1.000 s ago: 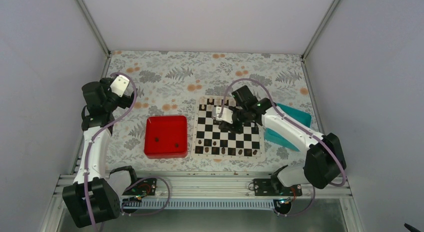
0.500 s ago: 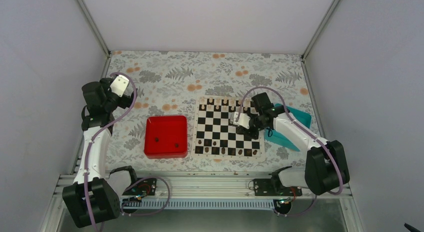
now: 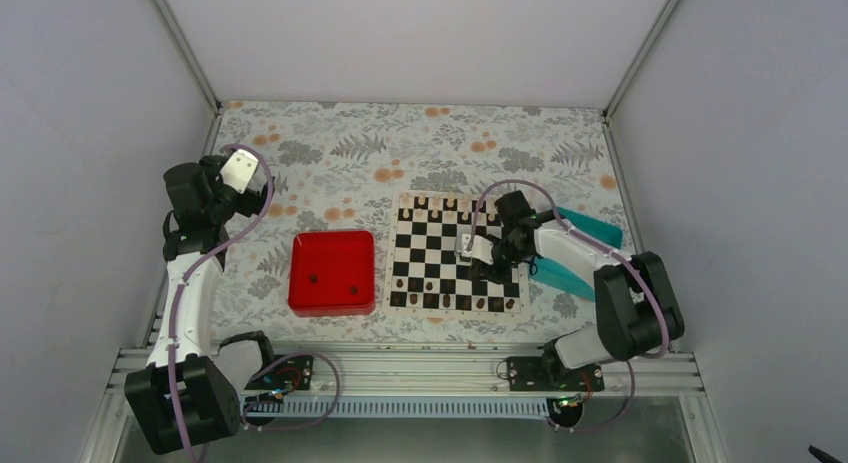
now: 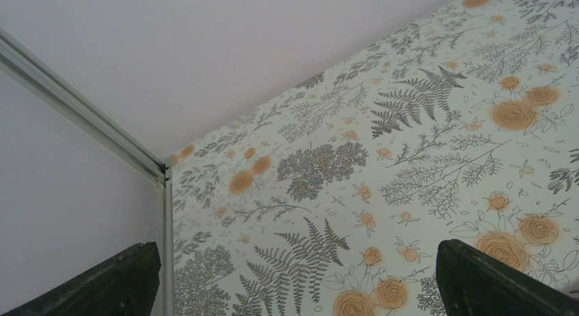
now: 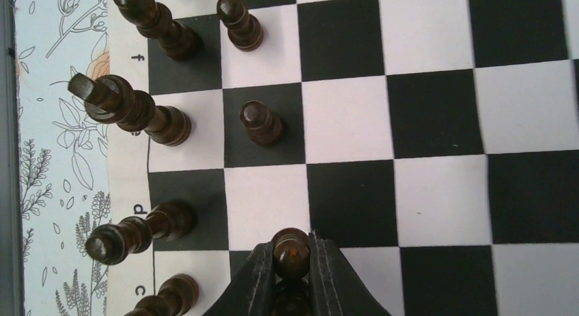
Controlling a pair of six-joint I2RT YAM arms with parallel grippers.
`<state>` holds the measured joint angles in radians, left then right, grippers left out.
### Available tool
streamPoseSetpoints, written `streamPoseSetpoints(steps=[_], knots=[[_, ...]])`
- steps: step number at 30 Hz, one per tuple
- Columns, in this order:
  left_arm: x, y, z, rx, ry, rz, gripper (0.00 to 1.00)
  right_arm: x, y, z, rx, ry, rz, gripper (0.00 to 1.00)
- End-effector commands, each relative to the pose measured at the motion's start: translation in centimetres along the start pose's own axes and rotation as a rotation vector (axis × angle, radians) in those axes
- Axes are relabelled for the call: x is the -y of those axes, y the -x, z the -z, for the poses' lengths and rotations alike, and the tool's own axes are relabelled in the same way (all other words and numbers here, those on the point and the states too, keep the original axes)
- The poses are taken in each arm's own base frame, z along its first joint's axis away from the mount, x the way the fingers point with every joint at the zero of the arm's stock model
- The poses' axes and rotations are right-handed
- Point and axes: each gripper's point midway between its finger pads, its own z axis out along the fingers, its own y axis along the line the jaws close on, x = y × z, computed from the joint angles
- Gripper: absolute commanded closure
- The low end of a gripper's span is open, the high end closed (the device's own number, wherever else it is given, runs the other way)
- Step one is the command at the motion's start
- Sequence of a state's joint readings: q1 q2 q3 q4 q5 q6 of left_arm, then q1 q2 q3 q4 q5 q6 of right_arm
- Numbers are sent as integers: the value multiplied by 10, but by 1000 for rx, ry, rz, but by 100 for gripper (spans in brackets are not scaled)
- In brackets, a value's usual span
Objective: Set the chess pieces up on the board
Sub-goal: Place the chess piece on the chessboard.
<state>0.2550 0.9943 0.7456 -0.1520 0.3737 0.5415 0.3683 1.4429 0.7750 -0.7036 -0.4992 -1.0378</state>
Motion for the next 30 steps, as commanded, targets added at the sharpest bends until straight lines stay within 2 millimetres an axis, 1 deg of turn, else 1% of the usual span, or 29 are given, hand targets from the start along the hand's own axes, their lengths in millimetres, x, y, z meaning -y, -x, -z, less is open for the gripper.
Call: streamPoseSetpoints(steps=[1, 5, 12, 16, 22, 30], knots=[[-1, 2, 0, 4, 3, 0, 0, -8, 7, -10, 32, 72, 36, 90], [-1, -1, -1, -2, 6, -1, 0, -6, 6, -16, 29, 83, 36, 90], [-3, -1, -3, -7, 9, -2, 0, 12, 24, -10, 85, 12, 55, 90], [-2, -1, -3, -9, 8, -1, 0, 20, 28, -12, 89, 9, 53, 90], [-2, -4, -2, -12, 11, -3, 0, 29, 28, -20, 84, 9, 48, 90], [-1, -5, -3, -14, 9, -4, 0, 28, 19, -29, 59, 24, 37, 90]])
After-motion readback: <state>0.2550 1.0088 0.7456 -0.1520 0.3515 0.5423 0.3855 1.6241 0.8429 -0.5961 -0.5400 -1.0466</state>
